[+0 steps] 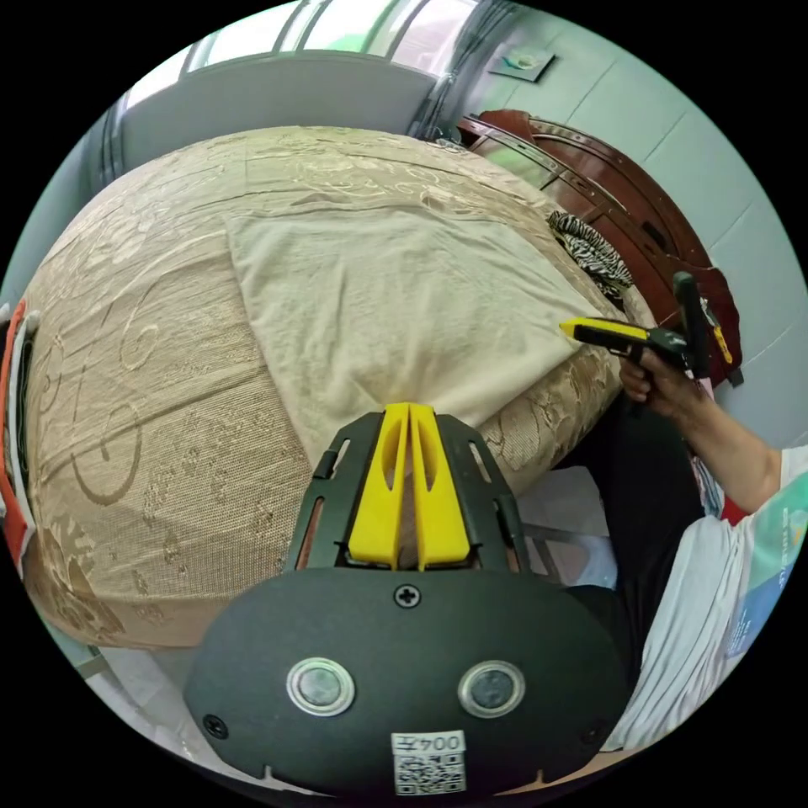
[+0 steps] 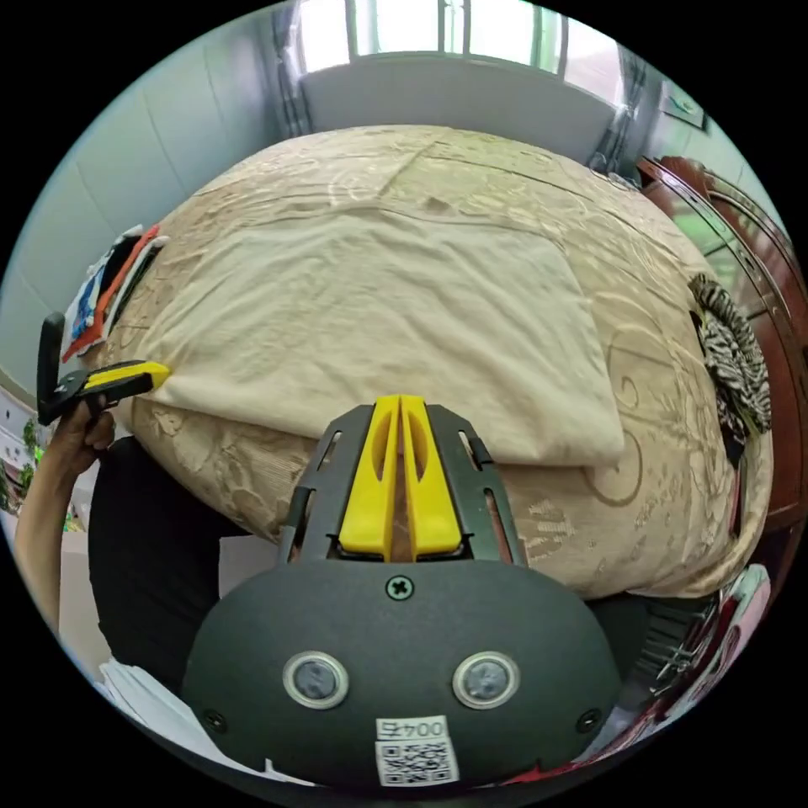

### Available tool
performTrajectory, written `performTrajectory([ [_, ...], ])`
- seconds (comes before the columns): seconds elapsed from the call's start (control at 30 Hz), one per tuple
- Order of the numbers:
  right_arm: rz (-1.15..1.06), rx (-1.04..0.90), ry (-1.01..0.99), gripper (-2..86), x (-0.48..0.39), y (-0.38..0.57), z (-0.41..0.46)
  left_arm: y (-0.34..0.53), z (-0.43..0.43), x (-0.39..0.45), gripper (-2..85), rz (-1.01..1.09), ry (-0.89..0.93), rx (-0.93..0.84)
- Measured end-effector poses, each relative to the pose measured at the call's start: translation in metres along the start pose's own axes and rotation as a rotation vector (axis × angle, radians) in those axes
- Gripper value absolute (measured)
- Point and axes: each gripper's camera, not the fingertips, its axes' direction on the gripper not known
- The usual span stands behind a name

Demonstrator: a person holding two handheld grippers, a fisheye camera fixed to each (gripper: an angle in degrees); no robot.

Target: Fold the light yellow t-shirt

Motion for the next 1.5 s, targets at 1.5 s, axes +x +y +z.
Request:
performTrajectory([
  [1.5, -0.217, -0.041, -0.208, -0.7, 0.285, 0.044, 0.022, -0.016, 0.017, -0.042, 0.2, -0.165, 0.008, -0.073],
])
